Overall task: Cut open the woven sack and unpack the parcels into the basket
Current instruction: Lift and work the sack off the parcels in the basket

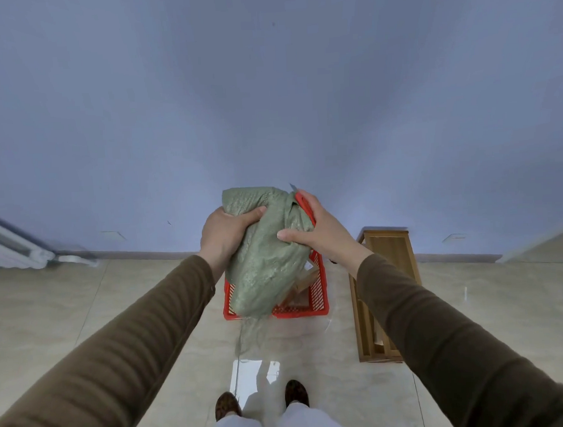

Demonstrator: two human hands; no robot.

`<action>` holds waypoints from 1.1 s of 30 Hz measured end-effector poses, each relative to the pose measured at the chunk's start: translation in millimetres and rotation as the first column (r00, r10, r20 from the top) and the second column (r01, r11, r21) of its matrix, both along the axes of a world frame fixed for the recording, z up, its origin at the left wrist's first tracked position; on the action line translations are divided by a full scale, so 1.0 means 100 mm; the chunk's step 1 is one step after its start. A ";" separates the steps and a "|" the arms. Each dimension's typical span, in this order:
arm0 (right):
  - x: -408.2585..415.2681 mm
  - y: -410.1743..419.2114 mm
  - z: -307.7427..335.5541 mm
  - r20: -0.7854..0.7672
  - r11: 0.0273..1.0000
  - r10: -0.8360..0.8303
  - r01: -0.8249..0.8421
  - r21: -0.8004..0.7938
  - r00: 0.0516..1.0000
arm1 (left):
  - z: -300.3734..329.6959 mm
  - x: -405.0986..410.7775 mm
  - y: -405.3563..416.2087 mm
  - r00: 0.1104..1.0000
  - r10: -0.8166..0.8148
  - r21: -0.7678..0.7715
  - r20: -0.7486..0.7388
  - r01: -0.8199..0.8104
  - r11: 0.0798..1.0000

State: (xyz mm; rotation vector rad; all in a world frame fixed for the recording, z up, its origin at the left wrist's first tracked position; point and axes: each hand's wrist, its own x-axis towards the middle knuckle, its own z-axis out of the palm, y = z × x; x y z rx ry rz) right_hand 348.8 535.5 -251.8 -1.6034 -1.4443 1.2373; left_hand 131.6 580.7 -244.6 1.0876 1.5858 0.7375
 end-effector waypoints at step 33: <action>0.13 -0.12 0.01 0.297 0.947 0.086 -0.171 0.272 0.951 | 0.11 -0.09 -0.22 0.935 -0.088 -0.262 0.345 0.186 0.947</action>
